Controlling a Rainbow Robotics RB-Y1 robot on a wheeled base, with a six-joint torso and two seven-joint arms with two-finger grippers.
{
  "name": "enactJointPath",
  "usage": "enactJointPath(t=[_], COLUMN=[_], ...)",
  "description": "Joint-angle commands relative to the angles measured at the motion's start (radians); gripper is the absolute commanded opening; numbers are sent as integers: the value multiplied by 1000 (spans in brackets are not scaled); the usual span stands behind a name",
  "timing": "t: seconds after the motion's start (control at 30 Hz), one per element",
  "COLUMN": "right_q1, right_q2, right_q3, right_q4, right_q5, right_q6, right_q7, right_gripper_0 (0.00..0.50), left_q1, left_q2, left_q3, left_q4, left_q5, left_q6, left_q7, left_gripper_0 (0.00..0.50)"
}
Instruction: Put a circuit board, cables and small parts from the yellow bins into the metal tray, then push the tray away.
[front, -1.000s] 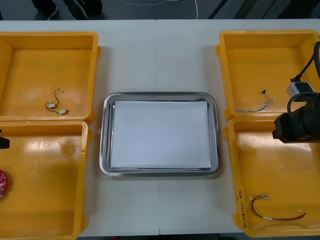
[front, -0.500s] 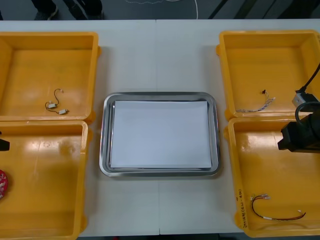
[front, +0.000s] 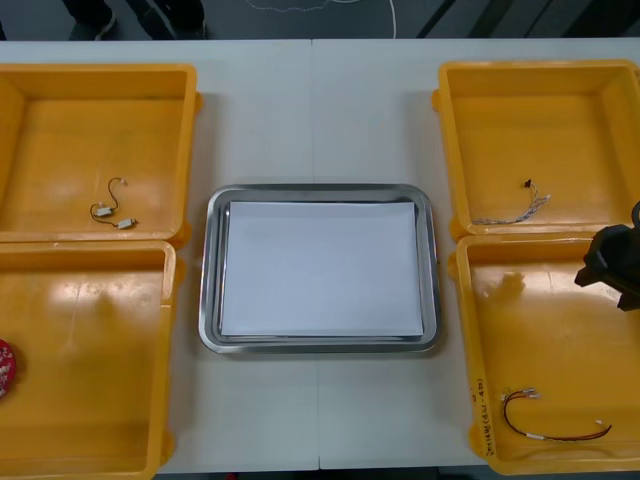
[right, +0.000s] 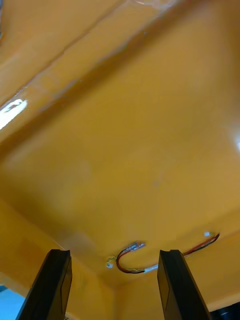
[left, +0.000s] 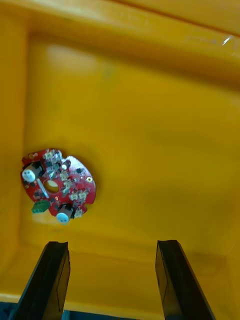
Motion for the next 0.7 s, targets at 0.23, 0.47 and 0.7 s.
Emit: enactJointPath(t=[0.23,0.47,0.7], right_q1=[74,83,113], right_q2=[-59,-59,-64], right_q3=[-37,-35,-34], right_q4=[-9,-9,-9], right_q5=[-43,-77,-114], right_q6=[6,6,-12], right_q7=[-269,-461,-577], right_gripper_0=[500,500,500], left_q1=[101,136,155], left_q2=[47,47,47], left_q3=[24,23,15], left_q4=[15,69,113], left_q5=[-13,-24,-38], left_q6=[-1,-82,-139], left_q7=[249,223,165], left_gripper_0=[500,500,500])
